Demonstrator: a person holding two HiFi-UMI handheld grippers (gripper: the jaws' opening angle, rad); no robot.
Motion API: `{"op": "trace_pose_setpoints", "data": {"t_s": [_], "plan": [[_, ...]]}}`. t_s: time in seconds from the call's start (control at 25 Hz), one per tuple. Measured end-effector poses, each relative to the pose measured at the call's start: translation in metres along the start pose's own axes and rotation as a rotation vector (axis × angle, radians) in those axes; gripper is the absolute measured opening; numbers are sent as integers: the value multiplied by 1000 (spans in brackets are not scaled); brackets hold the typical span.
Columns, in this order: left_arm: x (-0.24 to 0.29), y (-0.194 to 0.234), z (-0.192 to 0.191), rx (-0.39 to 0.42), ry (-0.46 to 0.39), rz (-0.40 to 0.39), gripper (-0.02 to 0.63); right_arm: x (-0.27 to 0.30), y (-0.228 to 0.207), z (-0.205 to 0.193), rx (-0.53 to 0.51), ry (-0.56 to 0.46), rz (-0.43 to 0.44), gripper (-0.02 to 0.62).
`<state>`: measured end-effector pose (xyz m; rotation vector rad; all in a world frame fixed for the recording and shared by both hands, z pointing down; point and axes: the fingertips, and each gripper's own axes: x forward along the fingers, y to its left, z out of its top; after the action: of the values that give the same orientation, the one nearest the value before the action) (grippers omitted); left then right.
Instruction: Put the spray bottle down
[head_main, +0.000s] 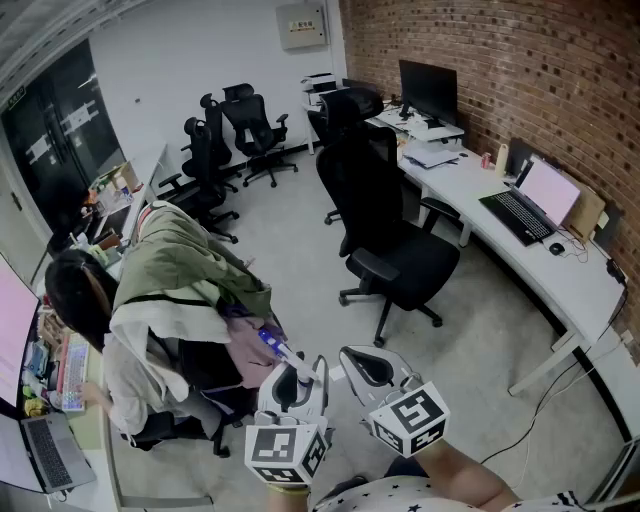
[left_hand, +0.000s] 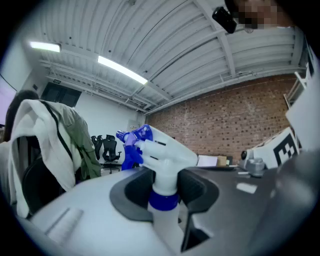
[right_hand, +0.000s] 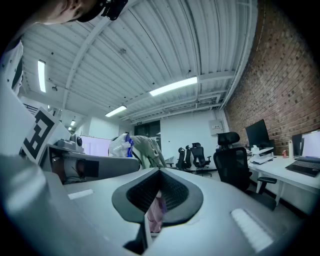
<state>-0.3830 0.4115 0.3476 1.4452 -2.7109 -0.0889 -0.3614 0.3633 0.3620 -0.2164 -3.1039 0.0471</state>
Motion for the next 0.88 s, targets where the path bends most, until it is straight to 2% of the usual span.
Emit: {"op": "trace_pose_setpoints", "data": {"t_s": [0.24,0.48,0.64,0.88], "plan": [[20,-20,-2,14,10,-60,127,-4,-28,-4,10,5,-40,-2],[74,-70,-5,4,12,-120,127,-33,-99,-6,9,5,-109,-2],[126,-121,-8,-21,14,-159,127,-60,-166,-7,1,27,-148,-2],[202,-228,-9,-62,-1,-254,127,-122,-276,-1,-20,41,-214,-2]]}}
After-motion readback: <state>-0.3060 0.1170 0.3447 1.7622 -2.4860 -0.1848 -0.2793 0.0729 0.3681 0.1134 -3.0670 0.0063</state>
